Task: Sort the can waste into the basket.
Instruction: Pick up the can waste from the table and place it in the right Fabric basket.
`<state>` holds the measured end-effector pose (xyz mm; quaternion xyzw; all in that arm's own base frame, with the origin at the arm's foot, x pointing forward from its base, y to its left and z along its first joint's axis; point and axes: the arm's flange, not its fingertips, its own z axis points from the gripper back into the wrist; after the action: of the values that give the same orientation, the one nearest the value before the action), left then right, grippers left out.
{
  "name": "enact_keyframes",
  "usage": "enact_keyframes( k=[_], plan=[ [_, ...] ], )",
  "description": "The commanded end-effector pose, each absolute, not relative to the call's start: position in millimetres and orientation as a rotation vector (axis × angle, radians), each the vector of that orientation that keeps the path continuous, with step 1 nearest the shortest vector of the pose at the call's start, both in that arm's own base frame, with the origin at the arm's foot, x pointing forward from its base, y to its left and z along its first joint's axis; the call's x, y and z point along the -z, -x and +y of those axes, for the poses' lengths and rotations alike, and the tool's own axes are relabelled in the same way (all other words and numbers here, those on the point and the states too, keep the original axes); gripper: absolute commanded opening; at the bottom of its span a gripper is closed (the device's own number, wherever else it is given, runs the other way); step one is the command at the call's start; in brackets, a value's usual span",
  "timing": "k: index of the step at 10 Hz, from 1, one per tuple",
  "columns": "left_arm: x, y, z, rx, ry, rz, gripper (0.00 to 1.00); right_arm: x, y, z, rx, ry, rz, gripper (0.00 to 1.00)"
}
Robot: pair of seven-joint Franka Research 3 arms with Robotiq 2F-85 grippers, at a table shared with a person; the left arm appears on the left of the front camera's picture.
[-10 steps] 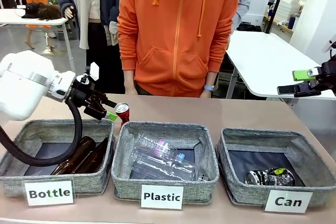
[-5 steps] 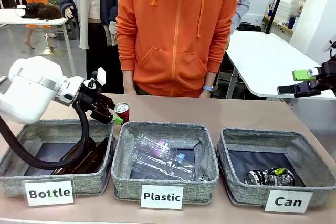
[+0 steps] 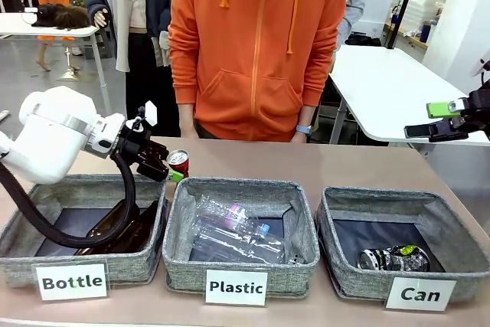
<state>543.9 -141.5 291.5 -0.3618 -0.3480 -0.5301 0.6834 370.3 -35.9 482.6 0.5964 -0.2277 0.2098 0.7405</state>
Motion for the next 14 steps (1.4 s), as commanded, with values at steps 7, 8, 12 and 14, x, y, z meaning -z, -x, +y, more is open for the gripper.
enact_keyframes(
  k=[7,8,12,14],
  plan=[
    [-282,-548,-160,1.191,0.881,-0.824,1.00,-484,-370,-38,-0.484,-1.305,-0.505,1.00],
    [-282,-549,-160,1.195,0.873,-0.835,1.00,-484,-370,-38,-0.484,-1.305,-0.505,1.00],
    [-282,-548,-159,1.214,0.885,-0.858,0.35,-484,-370,-38,-0.484,-1.305,-0.505,1.00],
    [-283,-548,-159,1.217,0.894,-0.869,0.00,-484,-370,-38,-0.484,-1.305,-0.505,1.00]
  ],
)
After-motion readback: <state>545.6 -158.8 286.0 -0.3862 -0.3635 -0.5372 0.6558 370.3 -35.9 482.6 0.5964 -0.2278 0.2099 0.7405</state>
